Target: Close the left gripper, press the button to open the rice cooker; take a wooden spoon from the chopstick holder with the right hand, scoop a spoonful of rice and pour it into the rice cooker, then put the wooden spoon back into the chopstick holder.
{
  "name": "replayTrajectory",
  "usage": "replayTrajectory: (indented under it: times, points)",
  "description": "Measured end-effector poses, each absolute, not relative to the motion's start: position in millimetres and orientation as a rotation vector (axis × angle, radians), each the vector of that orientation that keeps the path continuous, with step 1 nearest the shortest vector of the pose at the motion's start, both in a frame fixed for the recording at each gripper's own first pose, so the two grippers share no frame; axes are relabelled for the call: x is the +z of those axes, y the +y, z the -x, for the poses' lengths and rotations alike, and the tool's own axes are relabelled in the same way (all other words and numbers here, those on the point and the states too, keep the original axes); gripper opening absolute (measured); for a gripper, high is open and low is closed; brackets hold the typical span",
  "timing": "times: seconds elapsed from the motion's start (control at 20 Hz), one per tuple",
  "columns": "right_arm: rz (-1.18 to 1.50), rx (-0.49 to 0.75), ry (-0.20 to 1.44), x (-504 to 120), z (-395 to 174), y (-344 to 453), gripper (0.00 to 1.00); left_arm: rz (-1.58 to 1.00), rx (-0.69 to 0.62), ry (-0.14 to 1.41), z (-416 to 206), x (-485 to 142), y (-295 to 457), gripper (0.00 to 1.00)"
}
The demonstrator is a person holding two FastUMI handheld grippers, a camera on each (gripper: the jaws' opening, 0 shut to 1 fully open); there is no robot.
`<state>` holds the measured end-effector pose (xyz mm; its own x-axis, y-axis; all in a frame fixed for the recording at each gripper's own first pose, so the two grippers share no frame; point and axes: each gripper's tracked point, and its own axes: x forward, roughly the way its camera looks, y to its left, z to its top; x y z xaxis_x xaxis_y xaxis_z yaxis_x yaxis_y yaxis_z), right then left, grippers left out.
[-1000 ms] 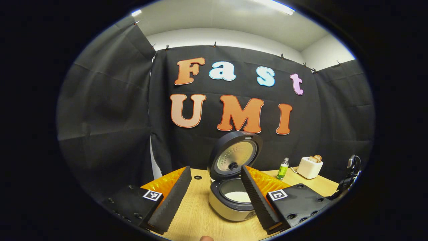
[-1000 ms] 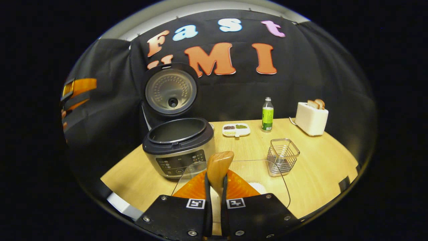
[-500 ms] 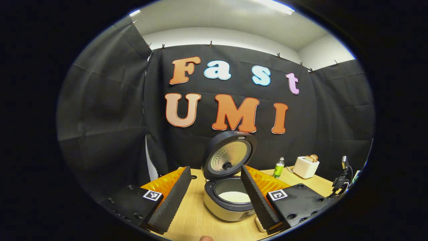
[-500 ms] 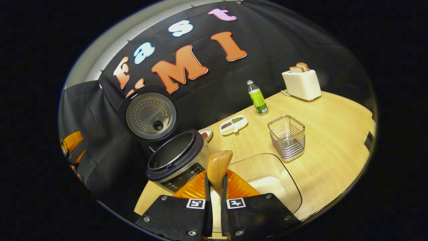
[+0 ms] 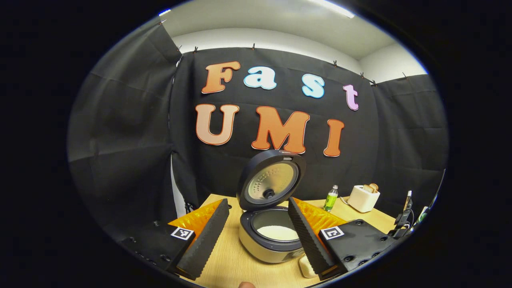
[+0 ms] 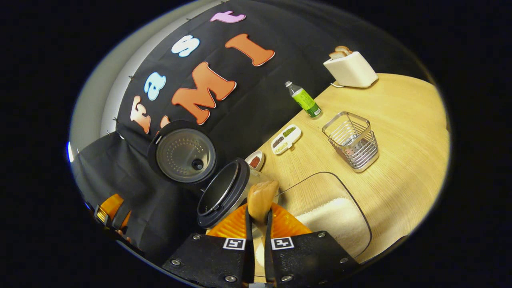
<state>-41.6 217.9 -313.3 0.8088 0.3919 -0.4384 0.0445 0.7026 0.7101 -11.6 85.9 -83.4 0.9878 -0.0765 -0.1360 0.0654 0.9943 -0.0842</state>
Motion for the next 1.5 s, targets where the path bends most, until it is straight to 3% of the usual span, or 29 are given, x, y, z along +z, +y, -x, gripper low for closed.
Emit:
replayTrajectory:
  times: [0.8, 1.5]
  points:
    - [-0.987, 0.103, 0.453, -243.3, 9.7, 148.1, 0.09, 0.053, -0.077, 0.094, 6.3, -64.6, 71.7, 0.97]
    - [-0.999, 0.092, 0.260, -146.4, -66.4, 169.4, 0.09, 0.058, -0.057, 0.080, 0.0, -64.7, 80.9, 0.97]
